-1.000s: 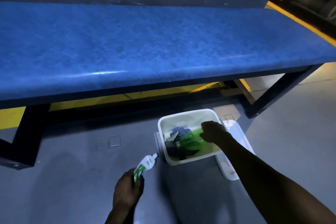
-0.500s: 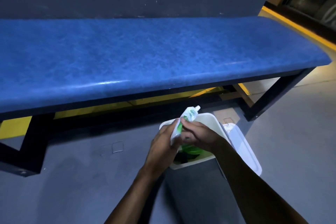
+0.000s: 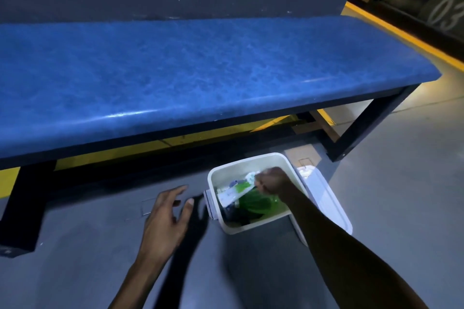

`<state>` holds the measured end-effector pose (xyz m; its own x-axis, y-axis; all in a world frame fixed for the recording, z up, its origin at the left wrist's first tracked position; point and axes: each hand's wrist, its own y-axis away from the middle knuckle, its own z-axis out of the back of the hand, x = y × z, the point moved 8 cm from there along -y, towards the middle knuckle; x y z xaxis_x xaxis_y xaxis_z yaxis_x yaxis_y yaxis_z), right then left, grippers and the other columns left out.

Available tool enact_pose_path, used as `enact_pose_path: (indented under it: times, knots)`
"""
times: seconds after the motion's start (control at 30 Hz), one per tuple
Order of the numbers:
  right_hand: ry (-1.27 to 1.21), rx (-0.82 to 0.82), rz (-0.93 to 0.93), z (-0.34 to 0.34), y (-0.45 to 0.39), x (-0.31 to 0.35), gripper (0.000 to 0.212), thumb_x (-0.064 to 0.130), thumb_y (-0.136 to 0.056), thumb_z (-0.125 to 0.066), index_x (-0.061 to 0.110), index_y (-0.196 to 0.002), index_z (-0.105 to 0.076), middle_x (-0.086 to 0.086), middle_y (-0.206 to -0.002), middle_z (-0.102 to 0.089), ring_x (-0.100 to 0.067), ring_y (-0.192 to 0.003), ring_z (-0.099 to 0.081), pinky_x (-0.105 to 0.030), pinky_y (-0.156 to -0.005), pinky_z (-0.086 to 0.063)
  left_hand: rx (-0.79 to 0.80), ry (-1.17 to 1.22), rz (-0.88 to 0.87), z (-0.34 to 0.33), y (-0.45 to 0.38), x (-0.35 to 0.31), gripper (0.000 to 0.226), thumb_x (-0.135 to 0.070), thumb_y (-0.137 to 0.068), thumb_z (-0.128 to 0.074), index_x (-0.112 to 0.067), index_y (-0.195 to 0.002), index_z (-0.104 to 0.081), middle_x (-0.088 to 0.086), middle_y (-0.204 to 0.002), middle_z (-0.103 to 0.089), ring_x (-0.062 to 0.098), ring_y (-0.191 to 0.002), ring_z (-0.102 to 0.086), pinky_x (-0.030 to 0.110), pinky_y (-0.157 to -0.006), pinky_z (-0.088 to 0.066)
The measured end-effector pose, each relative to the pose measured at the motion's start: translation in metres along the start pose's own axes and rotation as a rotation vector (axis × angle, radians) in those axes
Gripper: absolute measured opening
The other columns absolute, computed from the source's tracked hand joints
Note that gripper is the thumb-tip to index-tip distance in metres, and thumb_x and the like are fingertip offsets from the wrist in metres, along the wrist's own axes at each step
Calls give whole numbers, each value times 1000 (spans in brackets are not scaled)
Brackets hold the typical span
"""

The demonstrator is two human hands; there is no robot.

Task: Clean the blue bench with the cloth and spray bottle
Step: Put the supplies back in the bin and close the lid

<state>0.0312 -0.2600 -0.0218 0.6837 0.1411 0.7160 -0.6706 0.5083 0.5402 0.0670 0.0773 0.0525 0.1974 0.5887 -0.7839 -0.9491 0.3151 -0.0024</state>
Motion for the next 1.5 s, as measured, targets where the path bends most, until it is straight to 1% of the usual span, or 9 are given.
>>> enact_pose_path:
  times: [0.2,0.4,0.6,0.83,0.97,1.1,1.2,1.3,1.5]
  knots:
    - [-46,-648,90,138,-3,-25,31,44,-85,-55,15,-90,-66,-10,-94,-72,-32,-91,-66,-39,-88,-52,6,42,17,-15,5,10,38,-48,-95,-57,-39,-132,-55,-17,-129,-54,1,-111,-59,24,-79,-51]
    - [671,-253,-141,117,-42,-137,29,32,-89,-45,9,-95,-62,-20,-112,-67,-37,-100,-65,-36,-81,-55,56,65,-12,-51,-10,-6,46,-53,-93,-55,-39,-137,-53,-21,-131,-52,1,-121,-53,36,-101,-51]
    - [841,-343,-117,112,-56,-175,35,12,-87,-51,-1,-119,-51,-25,-107,-52,-45,-98,-55,-47,-77,-50,58,55,-27,-76,-33,-14,43,-50,-96,-55,-41,-138,-51,-21,-133,-50,3,-119,-54,36,-102,-49]
    - [880,-191,-159,124,-61,-174,42,55,-87,-46,19,-85,-68,5,-64,-74,-9,-60,-71,-25,-67,-54,95,50,57,-101,-37,7,55,-39,-95,-59,-34,-147,-40,-9,-147,-41,12,-138,-41,26,-110,-33]
    - [1063,-64,-145,122,-76,-174,55,73,-66,-58,31,-99,-69,11,-93,-72,-11,-85,-67,-24,-67,-48,146,167,212,-124,-38,27,66,-30,-99,-56,-27,-156,-24,-1,-156,-36,19,-143,-38,27,-109,-33]
    - [983,-170,-160,121,-71,-186,76,91,-56,-49,24,-87,-67,8,-78,-70,-13,-73,-67,-25,-68,-55,127,273,363,-133,-34,40,74,-34,-98,-58,-19,-159,-18,3,-157,-41,22,-142,-41,34,-113,-36]
    - [981,-307,-143,134,-60,-189,71,84,-67,-44,22,-97,-61,2,-92,-73,-22,-86,-71,-30,-78,-55,95,431,484,-130,-28,45,67,-28,-95,-65,-16,-154,-34,3,-141,-54,18,-130,-55,32,-103,-46]
    - [1017,-341,-101,161,-50,-176,61,56,-77,-57,14,-121,-47,-12,-120,-68,-34,-108,-65,-34,-84,-50,81,685,534,-130,-23,47,26,-14,-95,-65,-8,-120,-68,6,-103,-73,8,-76,-72,24,-65,-58]
    - [1192,-180,117,257,-5,-56,39,46,-82,-63,23,-99,-36,-6,-103,-68,-27,-87,-64,-30,-70,-41,152,855,627,-133,-15,58,23,-14,-101,-55,-10,-118,-70,-5,-68,-72,5,-56,-65,25,-57,-57]
